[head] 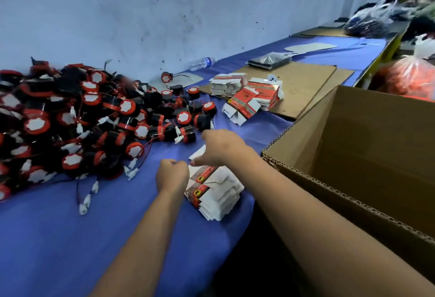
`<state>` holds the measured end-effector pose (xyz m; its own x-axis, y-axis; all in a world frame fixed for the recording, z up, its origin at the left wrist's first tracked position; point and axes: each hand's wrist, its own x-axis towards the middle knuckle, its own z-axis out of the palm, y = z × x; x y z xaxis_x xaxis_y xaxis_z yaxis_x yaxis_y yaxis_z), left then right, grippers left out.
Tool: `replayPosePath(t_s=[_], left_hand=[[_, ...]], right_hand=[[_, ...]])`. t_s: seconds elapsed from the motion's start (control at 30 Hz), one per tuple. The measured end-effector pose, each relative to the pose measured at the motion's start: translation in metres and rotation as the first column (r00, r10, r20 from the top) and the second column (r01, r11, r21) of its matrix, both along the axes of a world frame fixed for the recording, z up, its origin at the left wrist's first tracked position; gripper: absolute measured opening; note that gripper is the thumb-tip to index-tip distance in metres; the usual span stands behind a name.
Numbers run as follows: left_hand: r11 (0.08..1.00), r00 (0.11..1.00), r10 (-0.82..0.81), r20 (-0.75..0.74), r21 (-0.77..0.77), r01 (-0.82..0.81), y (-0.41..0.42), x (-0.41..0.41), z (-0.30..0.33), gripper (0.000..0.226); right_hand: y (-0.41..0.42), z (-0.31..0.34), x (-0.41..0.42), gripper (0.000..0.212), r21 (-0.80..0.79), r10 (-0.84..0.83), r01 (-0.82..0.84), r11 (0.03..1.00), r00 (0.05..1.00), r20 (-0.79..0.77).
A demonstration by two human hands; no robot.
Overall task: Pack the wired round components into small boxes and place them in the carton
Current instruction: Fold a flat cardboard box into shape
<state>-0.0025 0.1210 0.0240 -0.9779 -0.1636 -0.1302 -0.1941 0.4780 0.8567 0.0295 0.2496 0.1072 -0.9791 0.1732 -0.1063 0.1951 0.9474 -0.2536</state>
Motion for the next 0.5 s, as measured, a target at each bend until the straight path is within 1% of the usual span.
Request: replayPosePath(t_s=[0.03, 0.07, 0.1, 0.13, 0.17, 0.2, 0.27, 0.3, 0.37, 0.43, 0.5], left_hand=[[0.999, 1.0, -0.003, 0.011, 0.037, 0.002, -0.004, -0.005, -0.003, 0.023], [0.996, 1.0, -0.005, 0.02, 0.088, 0.004, -0.006, -0.009, -0.005, 0.018], [0.991, 0.999, -0.014, 0.033, 0.135, 0.009, -0.006, -0.015, -0.006, 0.013], [0.985, 0.998, -0.028, 0.05, 0.17, 0.019, -0.006, -0.019, -0.008, 0.01], [0.979, 0.997, -0.044, 0.064, 0.201, 0.03, -0.005, -0.022, -0.008, 0.009], [0.974, 0.996, -0.048, 0.078, 0.226, 0.029, -0.003, -0.025, -0.009, 0.009], [0.958, 0.996, 0.0, 0.087, 0.287, -0.026, 0.002, -0.028, -0.01, 0.017], [0.939, 0.996, 0.029, 0.087, 0.34, -0.057, 0.004, -0.028, -0.009, 0.019], [0.891, 0.992, 0.072, 0.1, 0.441, -0.109, 0.002, -0.031, -0.006, 0.016], [0.869, 0.991, 0.085, 0.106, 0.479, -0.125, -0.011, -0.034, -0.001, 0.015], [0.853, 0.991, 0.064, 0.121, 0.508, -0.117, -0.036, -0.034, 0.004, 0.012]], right_hand=[[0.001, -0.014, -0.005, 0.092, 0.041, -0.047, 0.042, 0.998, 0.99, 0.136], [0.005, -0.027, -0.009, 0.119, 0.05, -0.089, 0.08, 0.996, 0.971, 0.222], [0.007, -0.037, -0.014, 0.135, 0.034, -0.109, 0.103, 0.994, 0.957, 0.27], [0.008, -0.044, -0.018, 0.141, 0.009, -0.106, 0.108, 0.994, 0.953, 0.284], [0.008, -0.047, -0.022, 0.14, 0.001, -0.091, 0.095, 0.996, 0.96, 0.266], [0.006, -0.049, -0.026, 0.134, 0.023, -0.07, 0.067, 0.998, 0.971, 0.229], [0.002, -0.047, -0.03, 0.113, 0.103, -0.026, 0.014, 0.995, 0.992, 0.12], [0.0, -0.045, -0.031, 0.108, 0.122, -0.006, -0.003, 0.993, 0.998, 0.069], [-0.004, -0.041, -0.033, 0.106, 0.07, 0.066, -0.066, 0.995, 0.998, 0.0], [-0.007, -0.034, -0.033, 0.107, -0.031, 0.172, -0.172, 0.985, 0.985, -0.016], [-0.018, -0.028, -0.032, 0.11, -0.092, 0.275, -0.276, 0.957, 0.961, -0.021]])
